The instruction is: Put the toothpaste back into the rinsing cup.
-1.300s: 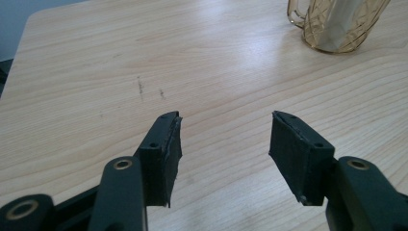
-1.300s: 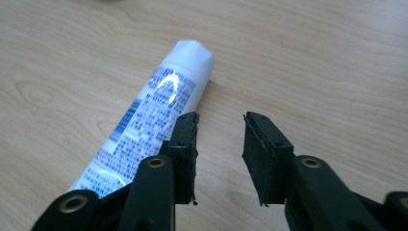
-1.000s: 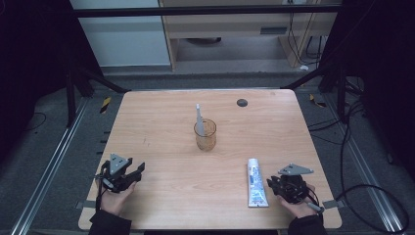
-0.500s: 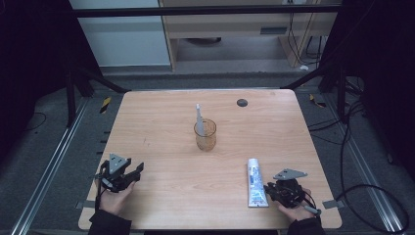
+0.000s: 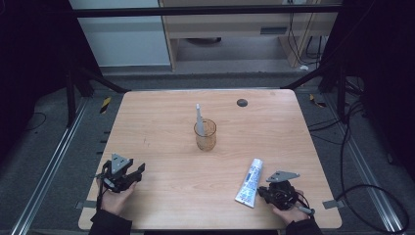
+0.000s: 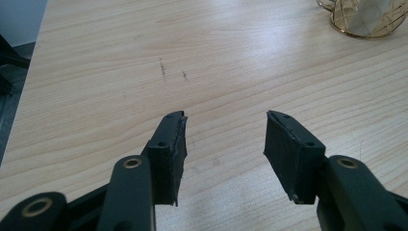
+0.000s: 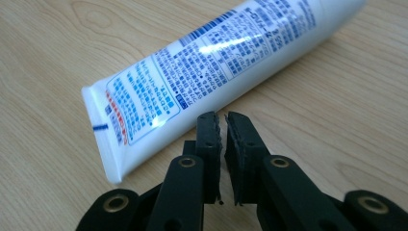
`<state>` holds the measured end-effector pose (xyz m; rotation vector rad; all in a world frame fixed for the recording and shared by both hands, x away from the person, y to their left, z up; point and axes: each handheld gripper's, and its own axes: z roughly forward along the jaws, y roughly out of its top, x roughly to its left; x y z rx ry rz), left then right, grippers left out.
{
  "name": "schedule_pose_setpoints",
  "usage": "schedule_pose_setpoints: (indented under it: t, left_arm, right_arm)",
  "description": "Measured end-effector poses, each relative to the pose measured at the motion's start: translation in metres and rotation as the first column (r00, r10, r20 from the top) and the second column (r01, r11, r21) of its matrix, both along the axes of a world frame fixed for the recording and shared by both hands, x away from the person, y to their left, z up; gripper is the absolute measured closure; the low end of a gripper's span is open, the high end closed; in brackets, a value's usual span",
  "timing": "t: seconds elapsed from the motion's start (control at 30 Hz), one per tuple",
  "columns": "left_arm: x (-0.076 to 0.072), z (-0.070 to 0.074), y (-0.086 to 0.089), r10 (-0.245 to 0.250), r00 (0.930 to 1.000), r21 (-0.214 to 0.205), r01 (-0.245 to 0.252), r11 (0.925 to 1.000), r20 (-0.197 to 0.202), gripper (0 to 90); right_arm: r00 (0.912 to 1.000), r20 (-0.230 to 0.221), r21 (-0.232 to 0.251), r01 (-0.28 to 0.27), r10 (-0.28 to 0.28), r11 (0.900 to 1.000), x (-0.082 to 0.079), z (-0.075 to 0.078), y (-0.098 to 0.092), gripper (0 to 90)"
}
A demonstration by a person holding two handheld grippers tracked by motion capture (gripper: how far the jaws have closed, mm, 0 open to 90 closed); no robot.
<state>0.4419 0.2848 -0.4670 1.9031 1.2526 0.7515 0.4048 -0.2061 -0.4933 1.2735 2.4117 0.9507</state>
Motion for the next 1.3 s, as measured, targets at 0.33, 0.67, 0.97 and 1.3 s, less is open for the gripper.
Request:
schedule_pose_setpoints:
  t: [0.33,0.67,0.97,1.3]
  left_arm:
    - [0.001,-0.001,-0.001,-0.003,1.0,0.008,0.003,1.0,-0.007,49.5]
    - [0.003,-0.001,-0.002,-0.007,0.9999,0.004,0.007,1.0,-0.012,51.5]
    - [0.003,-0.001,-0.002,-0.013,0.9997,0.005,0.013,0.9999,-0.02,54.2]
    - [0.003,-0.001,-0.003,-0.018,0.9996,-0.005,0.018,0.9998,-0.023,60.9]
  right_arm:
    - [0.9992,0.001,0.041,-0.04,0.04,0.9983,0.005,-0.001,0.019,82.6]
    - [0.9973,0.009,0.041,-0.073,0.072,0.9965,0.014,-0.002,0.037,85.6]
    - [0.9961,0.015,0.054,-0.087,0.087,0.9947,0.018,0.001,0.046,87.4]
    - [0.9852,0.153,0.138,0.056,-0.077,0.9889,0.032,0.031,0.011,87.9]
